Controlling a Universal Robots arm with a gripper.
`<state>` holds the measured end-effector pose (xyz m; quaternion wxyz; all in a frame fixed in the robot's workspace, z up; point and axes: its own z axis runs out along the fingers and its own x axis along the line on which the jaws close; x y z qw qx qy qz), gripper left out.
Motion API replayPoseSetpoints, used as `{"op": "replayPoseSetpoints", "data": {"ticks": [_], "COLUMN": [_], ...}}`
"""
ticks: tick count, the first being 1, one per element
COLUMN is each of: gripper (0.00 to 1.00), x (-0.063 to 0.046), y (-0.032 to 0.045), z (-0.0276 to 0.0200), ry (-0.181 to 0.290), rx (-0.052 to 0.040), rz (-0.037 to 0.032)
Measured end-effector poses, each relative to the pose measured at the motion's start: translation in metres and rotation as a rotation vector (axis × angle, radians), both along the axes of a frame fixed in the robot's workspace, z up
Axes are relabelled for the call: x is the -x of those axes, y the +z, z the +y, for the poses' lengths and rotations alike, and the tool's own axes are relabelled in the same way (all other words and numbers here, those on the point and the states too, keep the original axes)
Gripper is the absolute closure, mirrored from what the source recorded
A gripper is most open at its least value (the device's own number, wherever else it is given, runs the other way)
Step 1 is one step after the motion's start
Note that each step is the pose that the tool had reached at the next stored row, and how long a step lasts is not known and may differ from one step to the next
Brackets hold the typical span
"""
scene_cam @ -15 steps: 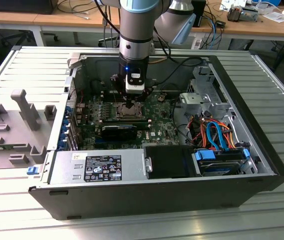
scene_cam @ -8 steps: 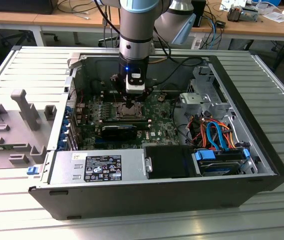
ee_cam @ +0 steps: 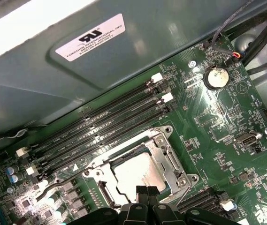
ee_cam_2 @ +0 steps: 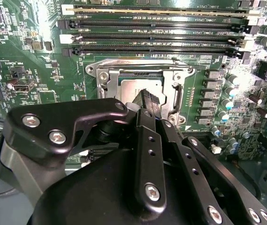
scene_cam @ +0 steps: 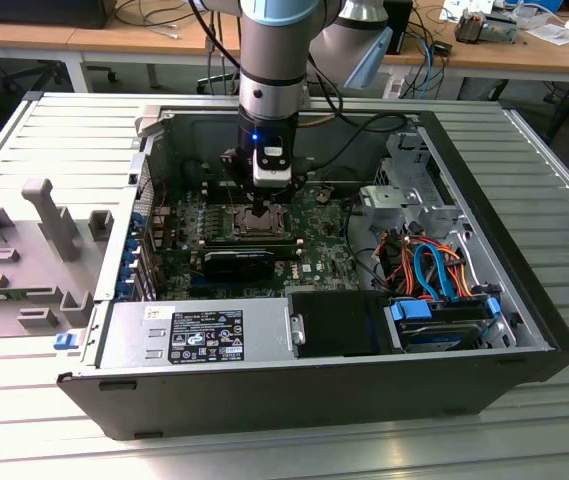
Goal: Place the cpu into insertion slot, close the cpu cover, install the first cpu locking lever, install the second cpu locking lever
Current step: 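Install the second cpu locking lever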
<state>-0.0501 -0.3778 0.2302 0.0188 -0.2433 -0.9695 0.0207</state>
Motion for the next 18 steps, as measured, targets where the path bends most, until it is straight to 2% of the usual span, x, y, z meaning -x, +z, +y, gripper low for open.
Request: {"op": "replayPoseSetpoints", "data": {"ticks": [9, 18], "gripper": [0.89, 0.89], "x": [0.0, 0.0], "y": [0.0, 0.0], "z": [0.0, 0.0], "ry": [0.014, 0.05], "rx": [0.0, 0.0], "rz": [0.0, 0.0]}}
